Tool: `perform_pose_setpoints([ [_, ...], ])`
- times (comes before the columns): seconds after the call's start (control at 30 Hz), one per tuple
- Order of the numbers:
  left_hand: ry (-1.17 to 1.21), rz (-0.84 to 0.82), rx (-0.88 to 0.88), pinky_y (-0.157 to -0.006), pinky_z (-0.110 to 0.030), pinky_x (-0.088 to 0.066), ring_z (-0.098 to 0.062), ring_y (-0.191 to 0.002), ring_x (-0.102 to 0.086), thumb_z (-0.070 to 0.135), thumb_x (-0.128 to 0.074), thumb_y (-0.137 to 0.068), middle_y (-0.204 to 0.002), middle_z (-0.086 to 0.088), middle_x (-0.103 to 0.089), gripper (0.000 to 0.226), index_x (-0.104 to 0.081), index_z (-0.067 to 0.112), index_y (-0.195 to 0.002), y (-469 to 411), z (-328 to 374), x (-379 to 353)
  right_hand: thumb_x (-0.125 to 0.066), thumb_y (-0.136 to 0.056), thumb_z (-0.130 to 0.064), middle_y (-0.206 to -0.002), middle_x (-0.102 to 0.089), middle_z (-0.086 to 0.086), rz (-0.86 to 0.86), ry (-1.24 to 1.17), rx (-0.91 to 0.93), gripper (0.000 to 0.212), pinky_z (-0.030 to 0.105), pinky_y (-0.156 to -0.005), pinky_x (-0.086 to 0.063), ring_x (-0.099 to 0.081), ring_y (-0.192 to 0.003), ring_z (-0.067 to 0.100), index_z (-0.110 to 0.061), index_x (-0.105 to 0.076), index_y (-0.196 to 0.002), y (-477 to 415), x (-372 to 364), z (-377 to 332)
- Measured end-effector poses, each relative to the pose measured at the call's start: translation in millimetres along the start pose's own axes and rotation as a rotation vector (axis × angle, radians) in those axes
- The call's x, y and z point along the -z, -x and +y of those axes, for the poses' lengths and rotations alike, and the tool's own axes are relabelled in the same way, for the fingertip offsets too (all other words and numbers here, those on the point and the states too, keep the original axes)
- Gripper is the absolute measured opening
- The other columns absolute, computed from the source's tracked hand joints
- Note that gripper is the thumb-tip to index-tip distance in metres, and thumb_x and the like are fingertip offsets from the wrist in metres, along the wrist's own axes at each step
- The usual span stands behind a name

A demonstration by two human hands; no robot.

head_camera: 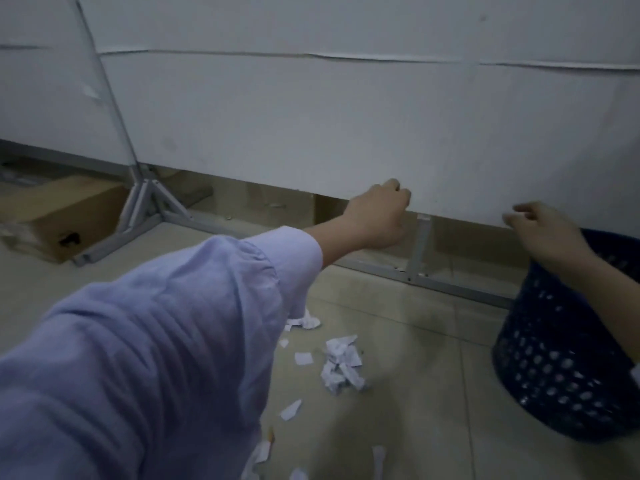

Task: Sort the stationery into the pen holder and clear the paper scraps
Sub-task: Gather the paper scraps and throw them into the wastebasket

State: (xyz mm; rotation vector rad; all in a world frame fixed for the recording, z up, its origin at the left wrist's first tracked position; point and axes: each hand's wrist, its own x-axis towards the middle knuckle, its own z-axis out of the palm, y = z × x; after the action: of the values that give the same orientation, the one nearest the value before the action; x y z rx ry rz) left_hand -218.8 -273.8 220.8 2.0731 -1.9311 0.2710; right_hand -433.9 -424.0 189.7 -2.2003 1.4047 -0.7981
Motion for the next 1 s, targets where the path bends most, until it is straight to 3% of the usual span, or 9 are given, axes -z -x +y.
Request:
perform_pose_setpoints([
  [0.1,0.003,-0.045,0.118,-0.085,-0.043,-0.048,-0.032,-0.106,-0.052,0.028,-0.058,-0.086,-0.118,-0.014,-0.048,0.038,-0.051,0.005,-0.115,37,-57,3,-0.048,-0.096,-0.041,-0.141,-0.045,0.015,-0.113,-0.002,0.103,0.049,0.039,-0.092,-0.041,-0.048,-0.122,0.031,-0.016,-0.044,-0.137,9,-45,-44],
  [0.2,0.026,-0.102,0.253,-0.091,-0.043,-0.047,-0.031,-0.111,-0.051,0.031,-0.058,-0.086,-0.123,-0.013,-0.047,0.043,-0.05,0.007,-0.12,78,-112,-4,-0.055,-0.093,-0.036,-0.139,-0.046,0.015,-0.286,-0.037,0.091,0.052,0.036,-0.086,-0.042,-0.052,-0.109,0.029,-0.014,-0.042,-0.138,23,-96,-69],
  [0.3,0.038,-0.143,0.415,-0.093,-0.039,-0.045,-0.029,-0.113,-0.051,0.034,-0.061,-0.085,-0.125,-0.012,-0.049,0.045,-0.051,0.009,-0.122,128,-172,-18,-0.057,-0.092,-0.04,-0.146,-0.038,0.012,-0.497,-0.033,-0.056,0.062,0.035,-0.089,-0.038,-0.046,-0.123,0.032,-0.02,-0.032,-0.145,43,-155,-81],
  [0.4,0.086,-0.186,0.621,-0.095,-0.034,-0.042,-0.027,-0.117,-0.05,0.033,-0.065,-0.083,-0.13,-0.012,-0.049,0.051,-0.051,0.009,-0.127,183,-228,-34,-0.06,-0.087,-0.05,-0.154,-0.027,0.009,-0.685,0.005,-0.282,0.076,0.051,-0.097,-0.039,-0.036,-0.133,0.038,-0.032,-0.021,-0.149,64,-207,-79],
  [0.47,0.134,-0.241,0.767,-0.094,-0.031,-0.041,-0.028,-0.117,-0.05,0.031,-0.07,-0.08,-0.13,-0.014,-0.051,0.057,-0.051,0.008,-0.128,219,-260,-47,-0.064,-0.083,-0.051,-0.156,-0.021,0.009,-0.764,-0.005,-0.403,0.083,0.059,-0.092,-0.042,-0.031,-0.136,0.042,-0.036,-0.016,-0.149,75,-235,-69],
  [0.63,0.459,-0.326,1.218,-0.069,-0.033,-0.05,-0.027,-0.095,-0.054,0.017,-0.081,-0.071,-0.126,-0.016,-0.053,0.064,-0.049,0.005,-0.126,314,-317,-88,-0.077,-0.074,-0.046,-0.153,-0.023,0.016,-0.8,0.013,-0.597,0.104,0.053,-0.075,-0.05,-0.034,-0.13,0.047,-0.035,-0.008,-0.15,96,-287,-44],
  [0.77,0.5,-0.324,1.481,-0.065,-0.036,-0.053,-0.032,-0.109,-0.05,0.011,-0.085,-0.065,-0.133,-0.019,-0.039,0.077,-0.041,0.004,-0.128,374,-335,-122,-0.088,-0.062,-0.037,-0.152,-0.023,0.016,-0.742,0.073,-0.611,0.122,0.053,-0.086,-0.049,-0.037,-0.129,0.044,-0.032,-0.003,-0.151,102,-315,-27],
  [0.87,0.428,-0.282,1.588,-0.07,-0.039,-0.054,-0.038,-0.113,-0.046,0.012,-0.088,-0.06,-0.139,-0.024,-0.026,0.094,-0.03,-0.001,-0.133,395,-346,-136,-0.088,-0.062,-0.035,-0.15,-0.019,0.02,-0.69,0.133,-0.579,0.121,0.051,-0.1,-0.042,-0.032,-0.131,0.043,-0.024,-0.008,-0.152,102,-331,-22],
  [1.0,0.482,-0.193,1.702,-0.051,-0.036,-0.048,-0.028,-0.079,-0.046,0.006,-0.089,-0.055,-0.144,-0.024,-0.015,0.11,-0.019,-0.001,-0.139,404,-366,-146,-0.088,-0.064,-0.029,-0.146,-0.027,0.018,-0.744,0.146,-0.499,0.109,0.04,-0.099,-0.039,-0.039,-0.124,0.038,-0.014,-0.02,-0.148,107,-351,-35],
])
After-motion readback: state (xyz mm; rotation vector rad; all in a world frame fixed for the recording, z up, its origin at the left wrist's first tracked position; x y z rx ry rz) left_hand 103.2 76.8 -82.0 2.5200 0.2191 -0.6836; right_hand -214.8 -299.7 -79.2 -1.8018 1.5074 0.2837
